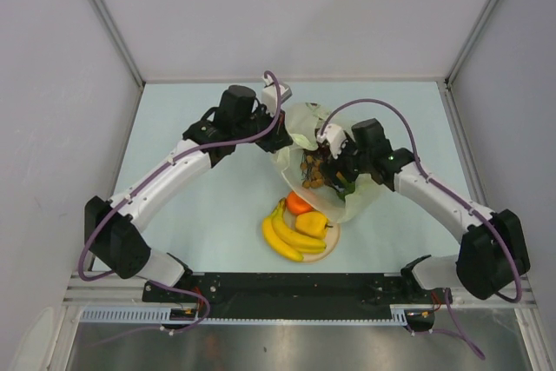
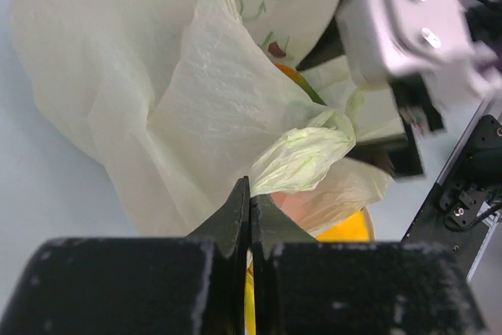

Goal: Take the fake fruits out of the plastic bag
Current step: Place the fake fruit in the plastic bag, then take out the fake fruit from the plastic bag, then adjust the plastic bag at the center of the board.

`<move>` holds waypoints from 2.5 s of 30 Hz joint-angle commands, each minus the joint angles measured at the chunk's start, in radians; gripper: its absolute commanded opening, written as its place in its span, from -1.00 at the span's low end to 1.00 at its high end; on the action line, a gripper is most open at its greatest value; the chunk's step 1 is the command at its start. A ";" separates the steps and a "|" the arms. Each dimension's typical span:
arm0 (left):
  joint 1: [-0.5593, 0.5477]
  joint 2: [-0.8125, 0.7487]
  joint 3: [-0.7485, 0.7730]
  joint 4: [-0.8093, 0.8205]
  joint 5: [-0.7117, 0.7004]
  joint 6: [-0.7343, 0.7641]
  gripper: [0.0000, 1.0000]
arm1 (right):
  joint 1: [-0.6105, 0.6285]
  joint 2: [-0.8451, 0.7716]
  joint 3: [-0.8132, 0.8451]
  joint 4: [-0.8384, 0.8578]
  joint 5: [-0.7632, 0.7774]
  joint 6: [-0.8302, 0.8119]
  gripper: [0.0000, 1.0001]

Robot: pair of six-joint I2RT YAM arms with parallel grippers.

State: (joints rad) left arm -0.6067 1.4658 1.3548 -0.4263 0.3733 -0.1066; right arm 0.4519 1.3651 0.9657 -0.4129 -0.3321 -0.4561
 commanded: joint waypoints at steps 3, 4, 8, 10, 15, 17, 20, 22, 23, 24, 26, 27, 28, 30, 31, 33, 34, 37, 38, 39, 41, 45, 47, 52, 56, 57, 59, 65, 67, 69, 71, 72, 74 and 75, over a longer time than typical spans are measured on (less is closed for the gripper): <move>-0.002 -0.007 0.006 0.040 0.026 -0.021 -0.99 | 0.102 -0.017 0.019 -0.005 0.094 0.080 0.50; -0.004 -0.007 0.009 0.037 0.027 -0.022 -0.99 | 0.099 -0.003 0.018 0.005 0.093 0.103 0.48; -0.004 -0.015 0.009 0.035 0.024 -0.019 -0.99 | 0.045 0.069 0.018 0.048 0.085 0.239 0.40; -0.004 -0.019 0.007 0.035 0.021 -0.016 -0.99 | 0.007 0.106 0.016 0.065 0.113 0.302 0.43; -0.004 -0.027 -0.002 0.038 0.018 -0.008 -0.99 | -0.074 0.153 0.016 0.056 0.105 0.398 0.73; -0.004 -0.025 -0.005 0.040 0.019 -0.008 -0.99 | -0.081 0.167 0.016 0.060 0.097 0.415 0.82; -0.004 -0.019 -0.005 0.041 0.024 -0.011 -0.99 | -0.084 0.186 0.016 0.082 0.082 0.424 0.86; -0.004 -0.015 -0.002 0.040 0.024 -0.015 -0.99 | -0.079 0.207 0.016 0.094 0.081 0.430 0.86; -0.004 -0.013 -0.002 0.041 0.029 -0.015 -0.99 | -0.078 0.216 0.016 0.094 0.079 0.430 0.86; -0.004 -0.013 0.000 0.038 0.027 -0.016 -0.99 | -0.075 0.222 0.016 0.088 0.082 0.430 0.86; -0.004 -0.010 0.000 0.040 0.029 -0.016 -0.99 | -0.071 0.241 0.016 0.074 0.097 0.431 0.85; -0.004 -0.010 -0.002 0.043 0.027 -0.016 -0.99 | -0.071 0.246 0.016 0.071 0.105 0.433 0.82; -0.004 -0.010 -0.002 0.041 0.026 -0.015 -0.99 | -0.071 0.249 0.016 0.071 0.119 0.435 0.77; -0.004 -0.010 -0.002 0.043 0.026 -0.013 -0.99 | -0.081 0.252 0.016 0.074 0.149 0.436 0.70; -0.004 -0.010 -0.002 0.041 0.024 -0.013 -1.00 | -0.081 0.252 0.015 0.075 0.162 0.433 0.68; -0.002 -0.010 -0.003 0.044 0.024 -0.013 -0.99 | -0.087 0.255 0.016 0.074 0.183 0.412 0.68; -0.004 -0.010 -0.005 0.046 0.024 -0.013 -0.99 | -0.087 0.253 0.016 0.074 0.186 0.404 0.61; -0.004 -0.007 -0.002 0.049 0.029 -0.016 -1.00 | -0.087 0.246 0.016 0.079 0.174 0.369 0.44; -0.002 -0.005 -0.002 0.049 0.029 -0.016 -0.99 | -0.087 0.244 0.015 0.077 0.171 0.360 0.40; -0.004 -0.004 0.000 0.047 0.029 -0.016 -0.99 | -0.088 0.238 0.016 0.075 0.163 0.350 0.33; -0.004 -0.004 0.000 0.049 0.029 -0.018 -0.99 | -0.087 0.229 0.016 0.069 0.140 0.320 0.14; -0.004 -0.001 0.006 0.047 0.029 -0.019 -0.99 | -0.068 0.180 0.019 0.045 0.093 0.257 -0.07; -0.004 -0.001 0.009 0.043 0.029 -0.018 -0.99 | -0.058 0.118 0.031 0.005 0.050 0.228 -0.15; -0.004 0.005 0.009 0.040 0.024 -0.015 -0.99 | -0.016 -0.056 0.034 -0.110 -0.062 0.140 -0.17; -0.004 0.021 0.021 0.040 0.038 -0.027 -0.99 | -0.004 -0.182 0.031 -0.168 -0.163 -0.007 -0.21; -0.004 0.024 0.030 0.040 0.038 -0.027 -0.99 | -0.001 -0.207 0.027 -0.175 -0.182 -0.038 -0.22; -0.004 0.036 0.043 0.037 0.038 -0.024 -0.99 | 0.011 -0.280 0.025 -0.188 -0.226 -0.100 -0.22; -0.005 0.108 0.150 0.023 0.041 0.002 -0.99 | 0.164 -0.409 0.022 -0.280 -0.286 -0.331 -0.27; -0.005 0.168 0.225 0.020 0.033 0.013 -0.99 | 0.217 -0.446 -0.005 -0.340 -0.289 -0.442 -0.27; -0.005 0.262 0.352 0.008 0.024 0.036 -0.99 | 0.270 -0.465 -0.019 -0.377 -0.275 -0.504 -0.27; -0.004 0.347 0.470 -0.011 0.015 0.059 -0.99 | 0.286 -0.472 -0.031 -0.409 -0.269 -0.535 -0.26; -0.002 0.387 0.607 -0.015 0.007 0.065 -0.99 | 0.301 -0.477 -0.033 -0.411 -0.259 -0.533 -0.26; 0.008 0.505 0.748 -0.012 -0.045 0.077 -0.99 | 0.310 -0.488 -0.032 -0.428 -0.255 -0.530 -0.26; 0.013 0.537 0.858 0.009 -0.074 0.082 -1.00 | 0.315 -0.491 -0.032 -0.435 -0.246 -0.535 -0.27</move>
State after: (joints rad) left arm -0.6052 1.8843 1.9156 -0.4622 0.3824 -0.0731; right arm 0.7464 0.8982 0.9340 -0.7895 -0.5903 -0.9115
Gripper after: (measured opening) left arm 0.006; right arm 0.623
